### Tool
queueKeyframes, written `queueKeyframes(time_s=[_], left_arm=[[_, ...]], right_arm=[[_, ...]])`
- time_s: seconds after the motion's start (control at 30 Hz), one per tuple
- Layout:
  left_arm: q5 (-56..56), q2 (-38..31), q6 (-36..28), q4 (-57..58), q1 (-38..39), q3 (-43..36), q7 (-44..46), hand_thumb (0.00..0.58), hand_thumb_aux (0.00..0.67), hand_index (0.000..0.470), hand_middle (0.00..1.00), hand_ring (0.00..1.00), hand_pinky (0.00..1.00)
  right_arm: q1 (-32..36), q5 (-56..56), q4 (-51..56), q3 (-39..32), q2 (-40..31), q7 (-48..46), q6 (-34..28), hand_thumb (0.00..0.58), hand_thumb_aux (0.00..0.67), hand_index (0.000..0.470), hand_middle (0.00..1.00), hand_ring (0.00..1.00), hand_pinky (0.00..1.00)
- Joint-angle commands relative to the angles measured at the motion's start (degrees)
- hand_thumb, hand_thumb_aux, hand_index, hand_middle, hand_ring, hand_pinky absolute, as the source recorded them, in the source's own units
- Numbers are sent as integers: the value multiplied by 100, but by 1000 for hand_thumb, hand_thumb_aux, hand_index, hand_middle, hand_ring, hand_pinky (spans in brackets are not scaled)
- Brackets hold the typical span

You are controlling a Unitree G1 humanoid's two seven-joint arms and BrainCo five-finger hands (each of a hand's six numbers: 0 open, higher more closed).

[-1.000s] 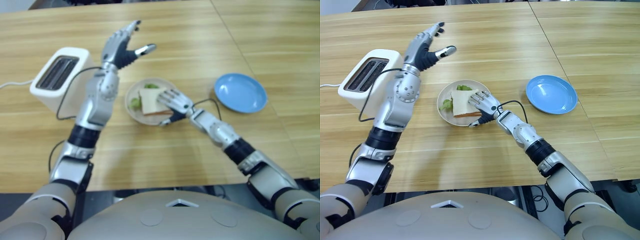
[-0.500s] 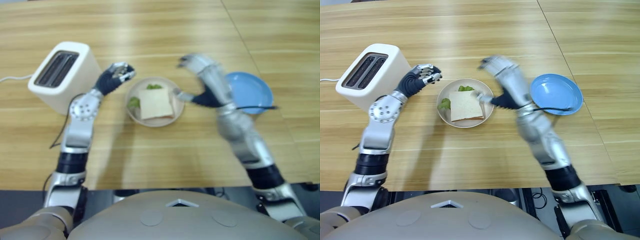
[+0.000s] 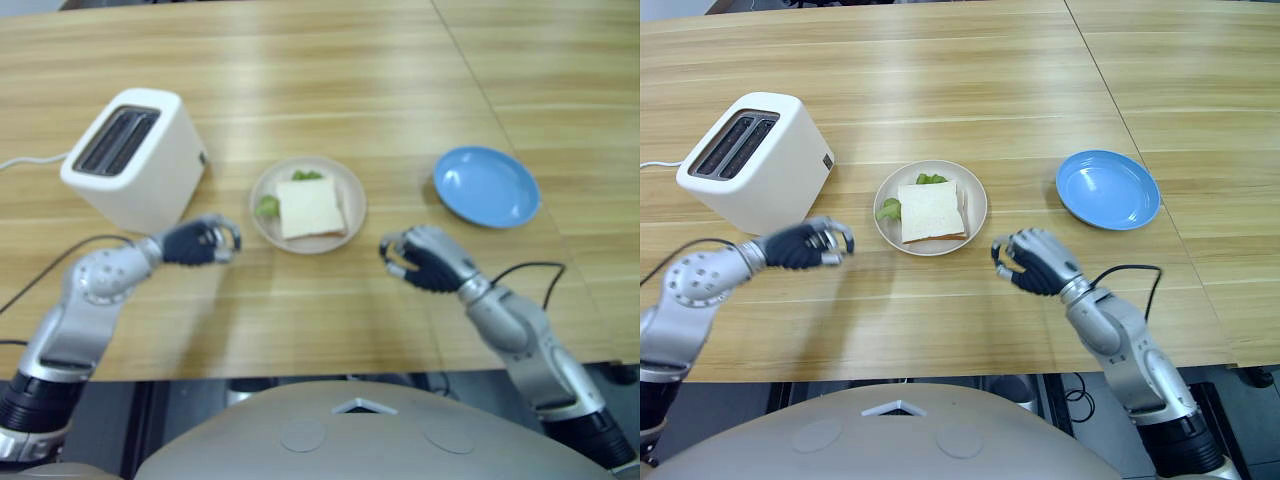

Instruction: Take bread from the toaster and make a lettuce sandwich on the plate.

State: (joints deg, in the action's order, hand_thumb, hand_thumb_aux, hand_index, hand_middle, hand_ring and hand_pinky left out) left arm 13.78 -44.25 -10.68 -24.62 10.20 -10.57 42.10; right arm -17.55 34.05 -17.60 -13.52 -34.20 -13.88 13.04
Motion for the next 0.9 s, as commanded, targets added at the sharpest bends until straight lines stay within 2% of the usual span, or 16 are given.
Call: queueKeyframes(time_s=[0.03,0.17,0.3,0.7,0.73,0.77,0.8,0.83,0.87,0.9], left_arm=[[602,257,-119,600,-325,-700,-64,580,670,460,1000,1000,1000],[1117,652,-260,1477,-805,-1194,-287,580,670,460,1000,1000,1000],[1464,1100,-255,2426,-1381,-1443,-685,580,670,460,1000,1000,1000],[1605,2101,146,5245,-3405,-1123,-2461,580,670,460,1000,1000,1000],[1539,2157,215,5403,-3509,-1074,-2544,565,562,386,1000,1000,1000],[1525,2189,261,5529,-3595,-1055,-2634,539,491,337,1000,1000,1000],[1543,2205,273,5623,-3658,-1039,-2743,452,355,244,1000,1000,1000],[1512,2221,275,5665,-3693,-983,-2826,452,355,244,1000,1000,1000],[1449,2234,265,5627,-3690,-889,-2895,0,0,0,584,584,584],[1407,2221,236,5525,-3659,-795,-2962,0,0,0,243,243,243]], right_arm=[[296,407,582,-363,70,-71,27,580,670,460,1000,1000,1000],[742,690,1157,-581,180,76,52,580,670,460,1000,1000,1000],[1466,980,1989,-761,336,355,78,580,670,460,1000,1000,1000],[4434,1514,6019,-1453,1134,2068,572,580,670,460,1000,1000,1000],[4630,1501,6277,-1476,1179,2229,644,580,670,460,1000,1000,1000],[4807,1514,6509,-1511,1208,2377,684,580,670,460,1000,1000,1000],[4959,1546,6714,-1543,1220,2526,703,580,670,460,1000,1000,1000],[5074,1572,6860,-1565,1210,2673,731,580,670,460,1000,1000,1000],[5135,1591,6903,-1582,1168,2800,755,580,670,460,1000,1000,1000],[5139,1586,6861,-1580,1100,2908,783,568,573,393,1000,1000,1000]])
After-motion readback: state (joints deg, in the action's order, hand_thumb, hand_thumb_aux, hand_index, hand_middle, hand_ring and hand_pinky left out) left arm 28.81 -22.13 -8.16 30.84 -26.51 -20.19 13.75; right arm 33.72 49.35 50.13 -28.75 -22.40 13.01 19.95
